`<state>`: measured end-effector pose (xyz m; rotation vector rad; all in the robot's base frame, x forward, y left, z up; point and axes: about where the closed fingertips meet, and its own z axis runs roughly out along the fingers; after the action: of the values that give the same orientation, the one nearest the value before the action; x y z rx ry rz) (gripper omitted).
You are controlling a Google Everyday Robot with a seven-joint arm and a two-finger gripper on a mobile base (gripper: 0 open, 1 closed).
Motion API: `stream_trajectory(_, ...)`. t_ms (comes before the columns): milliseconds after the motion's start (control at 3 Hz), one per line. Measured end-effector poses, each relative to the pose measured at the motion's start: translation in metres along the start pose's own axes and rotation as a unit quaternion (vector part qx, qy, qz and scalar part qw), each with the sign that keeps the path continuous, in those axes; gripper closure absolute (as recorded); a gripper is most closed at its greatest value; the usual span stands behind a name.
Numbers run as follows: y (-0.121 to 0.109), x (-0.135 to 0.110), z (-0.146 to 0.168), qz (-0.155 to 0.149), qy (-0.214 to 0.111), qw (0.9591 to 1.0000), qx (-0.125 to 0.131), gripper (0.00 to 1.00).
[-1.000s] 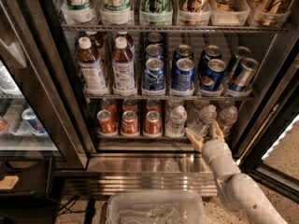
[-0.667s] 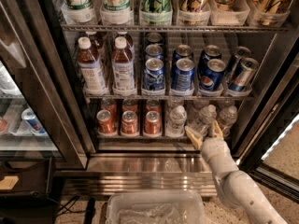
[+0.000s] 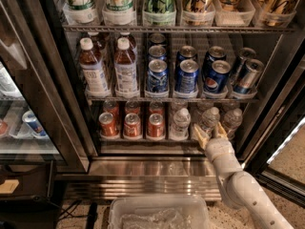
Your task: Pick water bottle from bottom shelf of fridge
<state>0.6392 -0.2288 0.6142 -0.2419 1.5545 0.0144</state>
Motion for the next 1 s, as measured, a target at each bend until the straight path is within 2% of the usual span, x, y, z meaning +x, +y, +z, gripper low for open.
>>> stream_trajectory(333, 0.002, 0.0038, 0.0017, 0.003, 0.006, 1.0, -0.003, 0.67)
stream_trajectory(667, 0.0083, 0.009, 0.0028, 0.001, 0.02, 0.9997, -0.01, 1.0)
stream_trajectory(1000, 0.0083, 0.009, 0.0028, 0.001, 0.02, 0.9997, -0.01, 1.0)
